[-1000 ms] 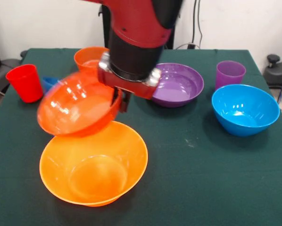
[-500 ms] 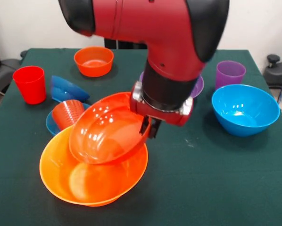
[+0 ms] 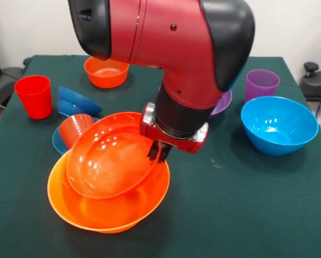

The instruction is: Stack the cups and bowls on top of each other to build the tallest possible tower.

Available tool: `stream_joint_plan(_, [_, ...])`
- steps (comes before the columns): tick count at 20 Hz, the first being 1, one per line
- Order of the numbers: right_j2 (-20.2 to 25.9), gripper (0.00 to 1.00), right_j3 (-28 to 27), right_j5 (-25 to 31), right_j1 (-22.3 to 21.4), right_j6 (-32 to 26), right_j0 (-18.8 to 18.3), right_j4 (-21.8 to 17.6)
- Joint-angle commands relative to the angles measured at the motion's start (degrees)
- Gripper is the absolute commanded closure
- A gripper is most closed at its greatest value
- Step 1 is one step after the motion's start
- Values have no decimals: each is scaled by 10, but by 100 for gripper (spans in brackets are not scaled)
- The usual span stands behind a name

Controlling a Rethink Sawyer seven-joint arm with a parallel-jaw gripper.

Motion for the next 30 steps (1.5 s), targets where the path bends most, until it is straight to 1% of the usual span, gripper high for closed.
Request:
stream_joint_plan(1, [-46, 100, -2, 23, -1, 67, 12, -22])
stream_joint_plan(2, [-47, 100, 1, 10, -3, 63, 9, -19])
stream_joint_plan(3, [-48, 0, 4, -3, -4, 58, 6, -15])
stream_joint_plan(4, [-48, 0, 4, -3, -3, 61, 4, -9])
stream_joint_plan(5, [-51, 0, 0, 8, -1, 73, 5, -1])
stream_joint_plan(7, [-52, 0, 2, 19, -5, 96, 11, 19])
stream_joint_plan(8, [-52, 0, 7, 15, -9, 104, 12, 29])
stream_joint_plan(9, [-50, 0, 6, 21, -14, 106, 12, 40])
stream_joint_plan(17, [-56, 0, 7, 73, -48, 65, 6, 102])
stream_joint_plan(22, [-58, 0, 3, 95, -55, 45, 2, 126])
stream_joint_plan(24, [-56, 0, 11, 93, -58, 38, 0, 138])
stream_joint_plan(25, [-54, 0, 29, 87, -67, 36, -2, 147])
stream_joint_plan(26, [-54, 0, 34, 83, -68, 34, -2, 152])
stream_joint_plan(27, [-53, 0, 56, 69, -76, 32, -2, 159])
stream_joint_plan(30, [-55, 0, 67, 49, -73, 33, 2, 166])
